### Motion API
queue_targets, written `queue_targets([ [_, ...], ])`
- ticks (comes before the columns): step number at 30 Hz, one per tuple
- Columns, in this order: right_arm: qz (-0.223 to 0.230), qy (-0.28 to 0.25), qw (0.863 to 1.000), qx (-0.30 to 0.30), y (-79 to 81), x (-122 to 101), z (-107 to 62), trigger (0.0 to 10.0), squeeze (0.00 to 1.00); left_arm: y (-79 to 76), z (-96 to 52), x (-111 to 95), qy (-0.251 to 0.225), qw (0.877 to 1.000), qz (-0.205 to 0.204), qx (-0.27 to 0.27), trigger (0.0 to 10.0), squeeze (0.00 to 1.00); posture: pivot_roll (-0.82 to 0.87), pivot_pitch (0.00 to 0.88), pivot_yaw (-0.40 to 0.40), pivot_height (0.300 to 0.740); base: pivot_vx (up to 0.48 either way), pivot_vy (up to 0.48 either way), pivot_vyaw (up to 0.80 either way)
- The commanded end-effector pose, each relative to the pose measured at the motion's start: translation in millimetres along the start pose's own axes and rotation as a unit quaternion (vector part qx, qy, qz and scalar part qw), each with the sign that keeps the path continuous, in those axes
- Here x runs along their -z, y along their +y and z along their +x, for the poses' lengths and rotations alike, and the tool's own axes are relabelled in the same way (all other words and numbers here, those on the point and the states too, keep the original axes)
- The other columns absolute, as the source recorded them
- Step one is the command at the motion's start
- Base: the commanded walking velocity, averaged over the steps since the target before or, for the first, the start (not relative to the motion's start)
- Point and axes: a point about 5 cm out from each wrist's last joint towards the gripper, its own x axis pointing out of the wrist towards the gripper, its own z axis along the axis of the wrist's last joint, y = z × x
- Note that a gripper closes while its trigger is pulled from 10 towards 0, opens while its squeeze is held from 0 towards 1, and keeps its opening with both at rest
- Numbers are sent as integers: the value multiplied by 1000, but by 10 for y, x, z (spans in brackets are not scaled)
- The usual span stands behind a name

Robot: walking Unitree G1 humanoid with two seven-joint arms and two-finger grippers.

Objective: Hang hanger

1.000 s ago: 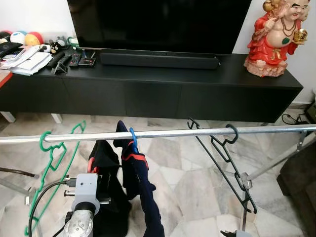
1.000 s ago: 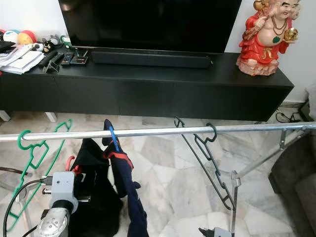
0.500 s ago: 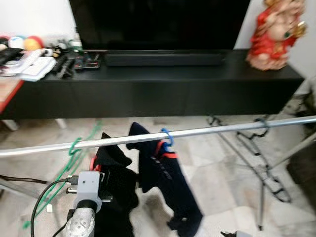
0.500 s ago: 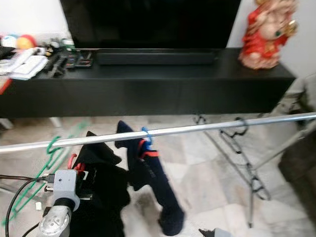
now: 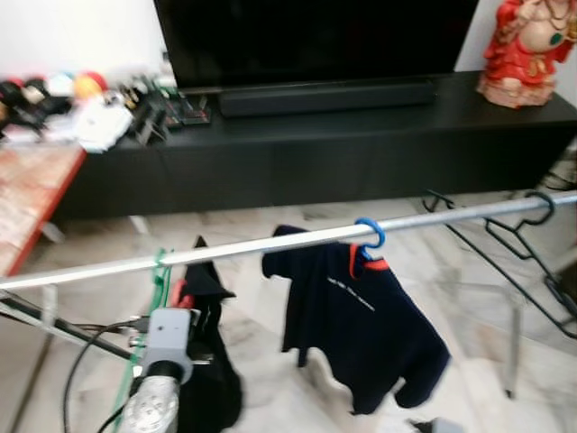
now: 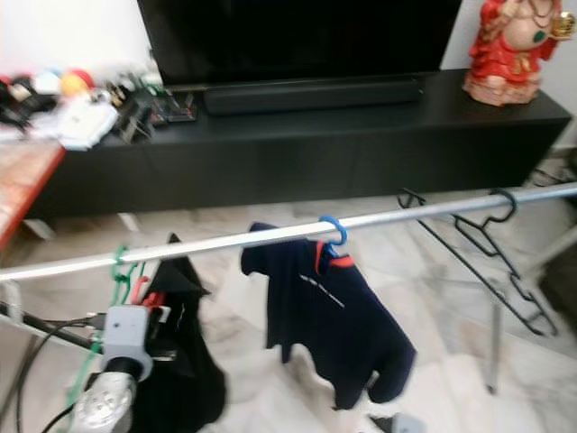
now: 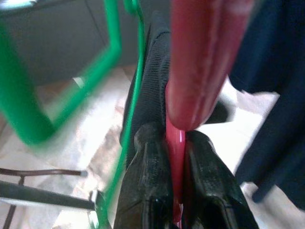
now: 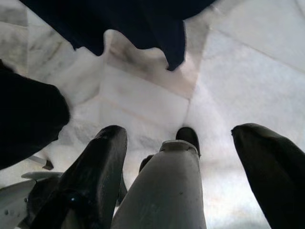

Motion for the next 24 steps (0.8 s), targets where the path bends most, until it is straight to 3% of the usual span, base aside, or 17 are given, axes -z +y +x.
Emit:
queue_targets([
  [1,-4,1,1000,17,-117,-2,-24,10000,0,-75,26,-96,-21,1000,-4,13,10000,0,-24,123,13,740,0,0,-763],
  [7,-3,-3,1000,17,-112,-3,-24,10000,0,-107,17,-106,-20,999,11,36,10000,0,-23,118,17,740,0,0,-204],
  [21,0,-6,1000,18,-117,-10,-25,10000,0,-112,-22,-83,-20,999,-9,45,10000,0,-21,123,15,740,0,-18,0],
  [24,0,-6,1000,18,-118,-11,-25,10000,0,-117,-26,-79,-21,998,-13,49,10000,0,-21,125,15,740,-361,0,0],
])
